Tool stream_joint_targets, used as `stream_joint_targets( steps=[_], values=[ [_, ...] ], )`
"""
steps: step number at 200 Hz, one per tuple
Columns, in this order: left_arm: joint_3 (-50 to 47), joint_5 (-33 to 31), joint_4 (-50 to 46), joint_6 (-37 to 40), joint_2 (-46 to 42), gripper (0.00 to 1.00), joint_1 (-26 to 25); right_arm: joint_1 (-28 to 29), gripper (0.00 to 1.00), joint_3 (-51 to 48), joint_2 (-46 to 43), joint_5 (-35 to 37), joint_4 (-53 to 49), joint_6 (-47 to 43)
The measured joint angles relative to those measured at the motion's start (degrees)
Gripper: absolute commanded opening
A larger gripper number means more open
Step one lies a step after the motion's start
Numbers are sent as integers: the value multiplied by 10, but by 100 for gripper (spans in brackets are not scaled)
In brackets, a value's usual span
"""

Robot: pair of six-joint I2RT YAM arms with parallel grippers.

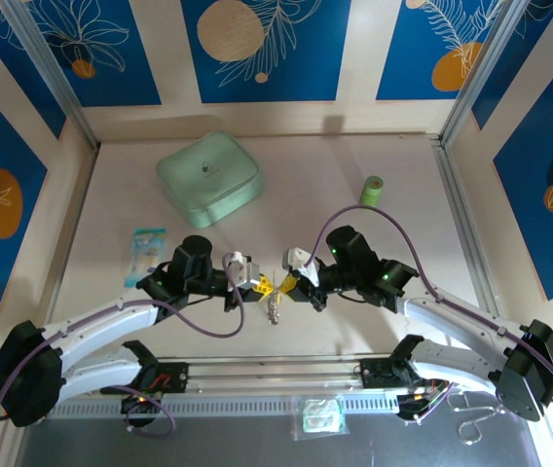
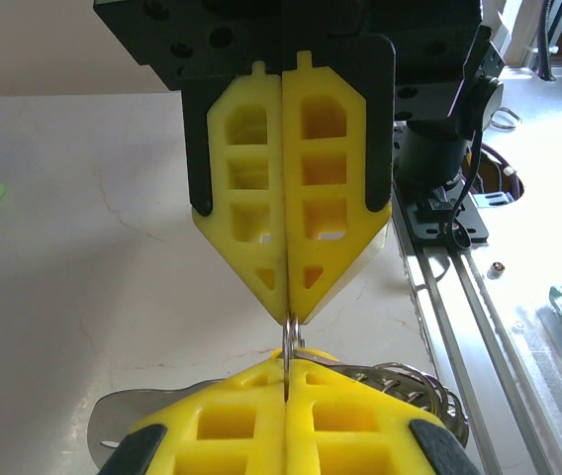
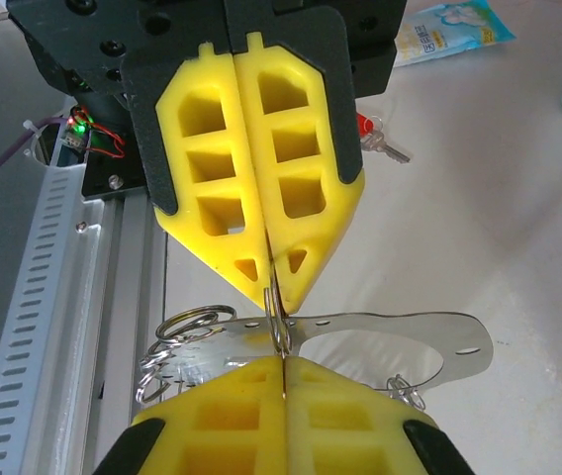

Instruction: Put the keys on the keyring

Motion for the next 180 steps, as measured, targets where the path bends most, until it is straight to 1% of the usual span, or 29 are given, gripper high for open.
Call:
stream_joint_targets(
  steps=[7, 61, 115, 127, 143, 180],
  values=[
    [0, 0, 1, 0, 0, 0, 0, 0, 0, 0, 0, -1, 0, 0],
    [-2, 0, 4, -1, -1, 0, 0, -1, 0, 0, 1, -3, 0, 0],
    [-9, 1, 16, -5, -1, 0, 0, 0, 0, -1, 23, -6, 6, 5],
    [-9, 1, 18, -5, -1, 0, 0, 0, 10, -4, 22, -6, 11, 7],
    [-9, 2, 19, -5, -1, 0, 0, 0, 17, -10, 17, -4, 16, 12],
    [-10, 10, 28, -6, -1, 0, 0, 0, 18, -23, -11, -3, 31, 11]
  ],
)
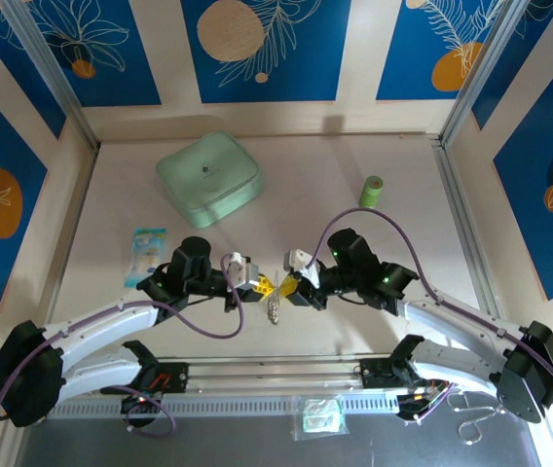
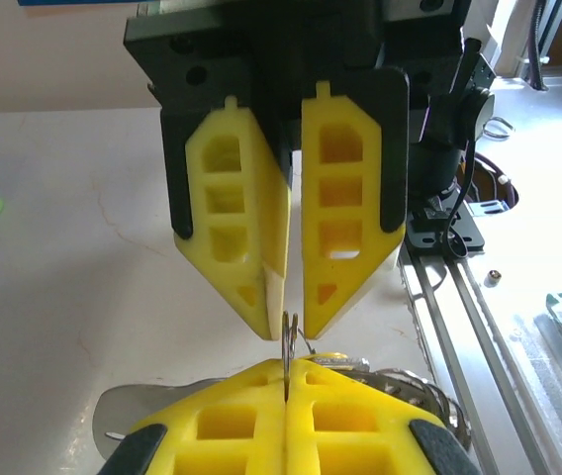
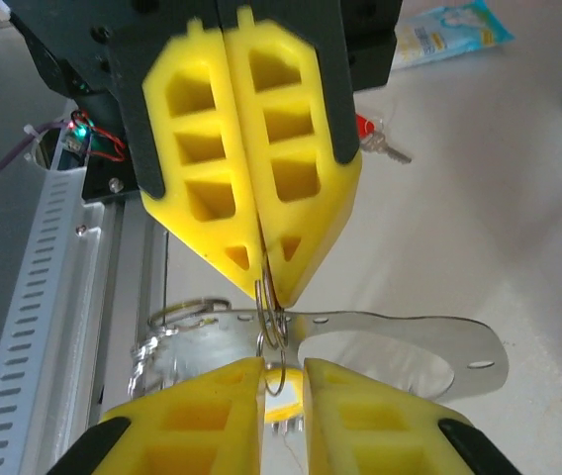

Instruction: Put the keys on the keyring

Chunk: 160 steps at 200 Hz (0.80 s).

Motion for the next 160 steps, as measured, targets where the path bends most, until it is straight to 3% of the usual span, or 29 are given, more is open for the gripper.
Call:
stream_joint_targets(
  steps=[45, 83, 93, 103, 122, 160],
  values=[
    [0, 1, 2, 0, 0, 0, 0, 5, 17, 0, 4, -2, 33, 9],
    [-1, 1, 1, 0, 0, 0, 0, 7, 0, 0, 16, -9, 44, 13],
    [-1, 1, 1, 0, 0, 0, 0, 7, 0, 0, 16, -11, 44, 13],
    [-1, 0, 1, 0, 0, 9, 0, 7, 0, 0, 16, -11, 43, 12],
    [-1, -5, -6, 6, -1, 17, 0, 9, 0, 6, 16, -8, 24, 3],
    [37, -33, -96, 39, -3, 18, 0, 13, 0, 61, 35, 16, -76, -44]
  ],
)
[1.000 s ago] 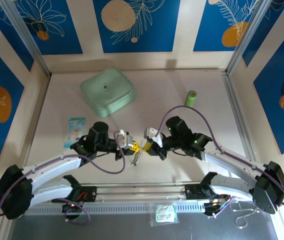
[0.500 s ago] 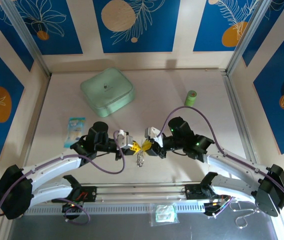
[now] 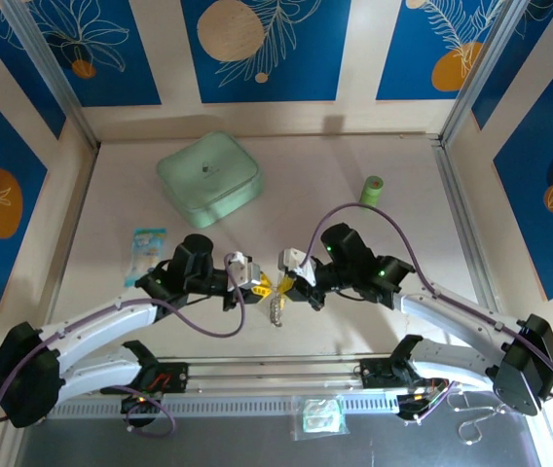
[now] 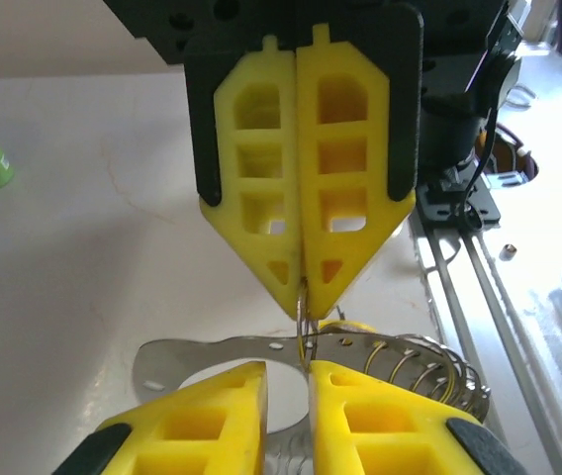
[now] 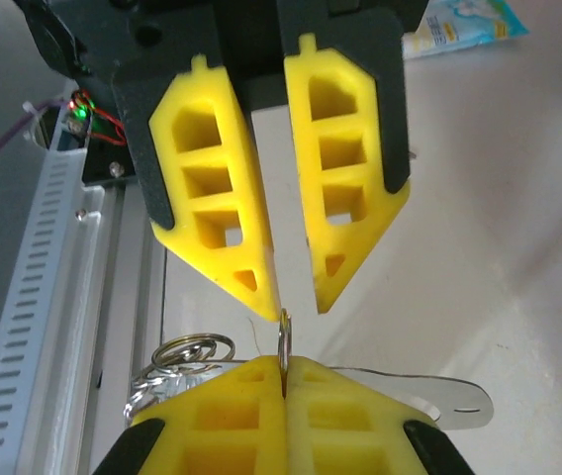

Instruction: Put the keys on the keyring

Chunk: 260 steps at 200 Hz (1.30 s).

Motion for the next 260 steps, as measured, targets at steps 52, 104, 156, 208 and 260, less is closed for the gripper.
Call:
stream_joint_targets(
  steps=[52, 104, 156, 208, 260],
  values=[
    [29, -2, -60, 26, 0, 20, -1, 13, 0, 57, 24, 19, -66, -44],
    [41, 9, -80, 30, 11, 7, -1, 32, 0, 82, 56, 33, -79, -63],
    [46, 9, -84, 37, 14, 0, -1, 21, 23, 59, 40, 30, -52, -45],
    [-4, 9, 2, 4, 7, 0, -1, -16, 26, -34, -14, -10, 24, 23],
    [-11, 9, 34, -8, 7, 0, -1, -16, 17, -41, -14, -21, 58, 50]
  ],
)
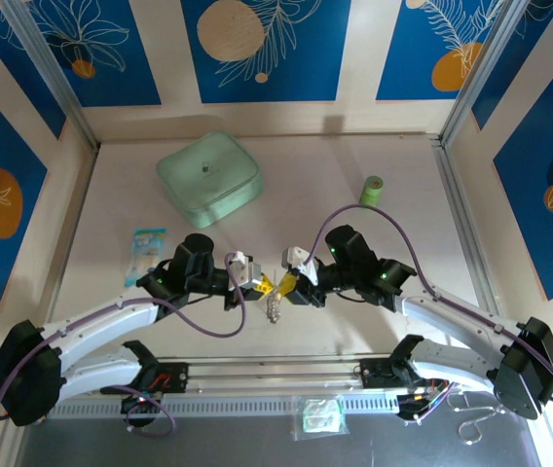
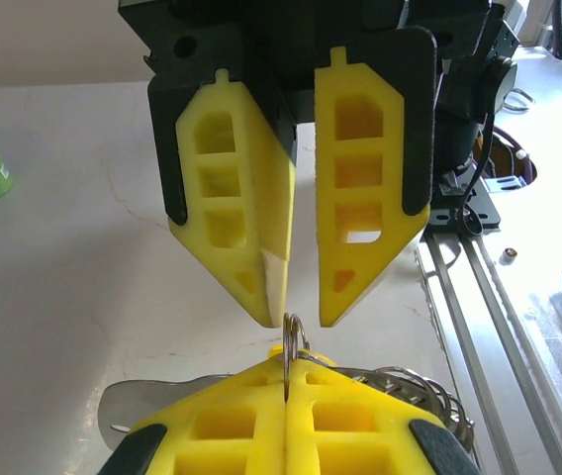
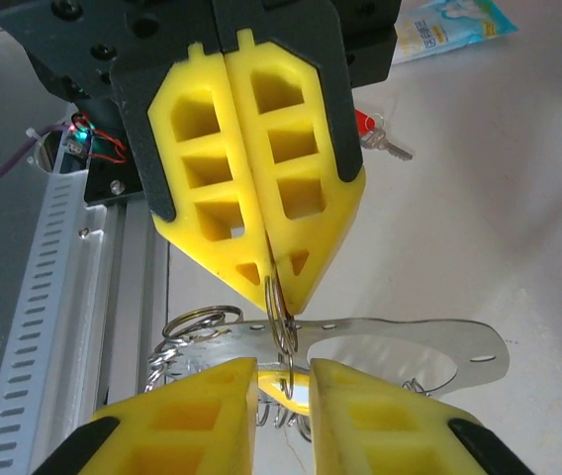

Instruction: Put the keys on the keyring

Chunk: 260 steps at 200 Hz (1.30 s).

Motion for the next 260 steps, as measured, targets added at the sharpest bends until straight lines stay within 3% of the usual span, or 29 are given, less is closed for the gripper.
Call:
stream_joint_targets(
  steps=[29, 80, 184, 213, 260],
  values=[
    [-3, 0, 1, -1, -4, 0, 0, 0, 7, 0, 0, -2, 2, 0],
    [-4, 0, 1, -1, -7, 0, 0, 0, 0, 0, 0, -4, -2, -2],
    [-21, 9, 30, -25, -7, 0, 0, 2, 0, 0, 26, -15, 3, -5],
    [-22, 11, 34, -27, -7, 0, 0, 4, 18, -9, 22, -11, 16, 0],
    [-22, 17, 56, -27, -7, 0, 0, 4, 25, -27, -3, -6, 44, 6]
  ],
)
